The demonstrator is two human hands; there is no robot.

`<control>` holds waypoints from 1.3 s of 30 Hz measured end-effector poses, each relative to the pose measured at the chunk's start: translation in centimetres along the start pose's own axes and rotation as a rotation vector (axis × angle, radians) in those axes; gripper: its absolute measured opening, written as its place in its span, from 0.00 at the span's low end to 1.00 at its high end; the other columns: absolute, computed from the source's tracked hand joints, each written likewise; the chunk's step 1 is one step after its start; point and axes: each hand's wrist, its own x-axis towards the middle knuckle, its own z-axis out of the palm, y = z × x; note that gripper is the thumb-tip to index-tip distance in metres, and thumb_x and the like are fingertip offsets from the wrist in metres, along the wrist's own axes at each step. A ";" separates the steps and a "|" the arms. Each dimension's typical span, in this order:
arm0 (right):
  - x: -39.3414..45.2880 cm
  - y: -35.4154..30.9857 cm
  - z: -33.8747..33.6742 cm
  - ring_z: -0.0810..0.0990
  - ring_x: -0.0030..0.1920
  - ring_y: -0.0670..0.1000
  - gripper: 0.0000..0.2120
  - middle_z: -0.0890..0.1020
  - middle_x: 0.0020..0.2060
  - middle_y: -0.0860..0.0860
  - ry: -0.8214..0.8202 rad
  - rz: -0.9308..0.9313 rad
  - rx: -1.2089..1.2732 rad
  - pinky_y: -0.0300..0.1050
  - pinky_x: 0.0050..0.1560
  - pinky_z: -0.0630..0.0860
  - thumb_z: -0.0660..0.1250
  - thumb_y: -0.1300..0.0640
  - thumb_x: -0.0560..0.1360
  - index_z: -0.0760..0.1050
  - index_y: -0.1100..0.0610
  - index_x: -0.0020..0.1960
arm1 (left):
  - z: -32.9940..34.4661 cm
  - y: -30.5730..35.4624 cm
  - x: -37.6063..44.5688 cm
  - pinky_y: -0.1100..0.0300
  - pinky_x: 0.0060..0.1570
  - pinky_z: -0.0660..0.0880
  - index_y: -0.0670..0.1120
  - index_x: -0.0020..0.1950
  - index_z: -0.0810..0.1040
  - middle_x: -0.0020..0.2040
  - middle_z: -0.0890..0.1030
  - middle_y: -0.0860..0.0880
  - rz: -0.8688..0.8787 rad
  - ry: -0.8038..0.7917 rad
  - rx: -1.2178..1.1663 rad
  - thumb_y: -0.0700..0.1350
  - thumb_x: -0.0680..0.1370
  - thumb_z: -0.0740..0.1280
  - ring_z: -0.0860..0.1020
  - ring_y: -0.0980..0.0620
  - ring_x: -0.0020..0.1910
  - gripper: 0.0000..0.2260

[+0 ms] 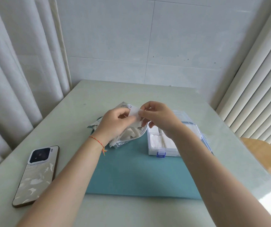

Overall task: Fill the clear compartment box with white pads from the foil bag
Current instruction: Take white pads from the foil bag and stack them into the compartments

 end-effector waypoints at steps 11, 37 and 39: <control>0.4 1.5 2.0 0.71 0.37 0.48 0.07 0.75 0.37 0.47 -0.001 -0.003 -0.714 0.40 0.35 0.68 0.70 0.57 0.70 0.72 0.57 0.42 | -0.4 -2.3 0.4 0.55 0.37 0.66 0.37 0.43 0.83 0.33 0.77 0.44 -0.173 0.225 -0.211 0.44 0.75 0.72 0.70 0.49 0.34 0.09; -1.0 1.3 -0.2 0.68 0.30 0.52 0.10 0.75 0.29 0.52 0.246 0.145 -0.377 0.41 0.31 0.65 0.61 0.57 0.73 0.75 0.64 0.38 | 1.8 -1.7 -0.3 0.62 0.26 0.72 0.48 0.44 0.82 0.35 0.80 0.45 -0.163 0.196 -0.369 0.36 0.77 0.67 0.75 0.51 0.27 0.08; -1.4 1.0 -1.1 0.66 0.26 0.51 0.11 0.74 0.25 0.50 0.272 0.140 -0.214 0.38 0.26 0.62 0.62 0.58 0.73 0.75 0.62 0.35 | 2.0 -1.6 -0.4 0.62 0.25 0.72 0.43 0.45 0.83 0.35 0.80 0.43 -0.151 0.180 -0.367 0.35 0.76 0.66 0.76 0.51 0.27 0.06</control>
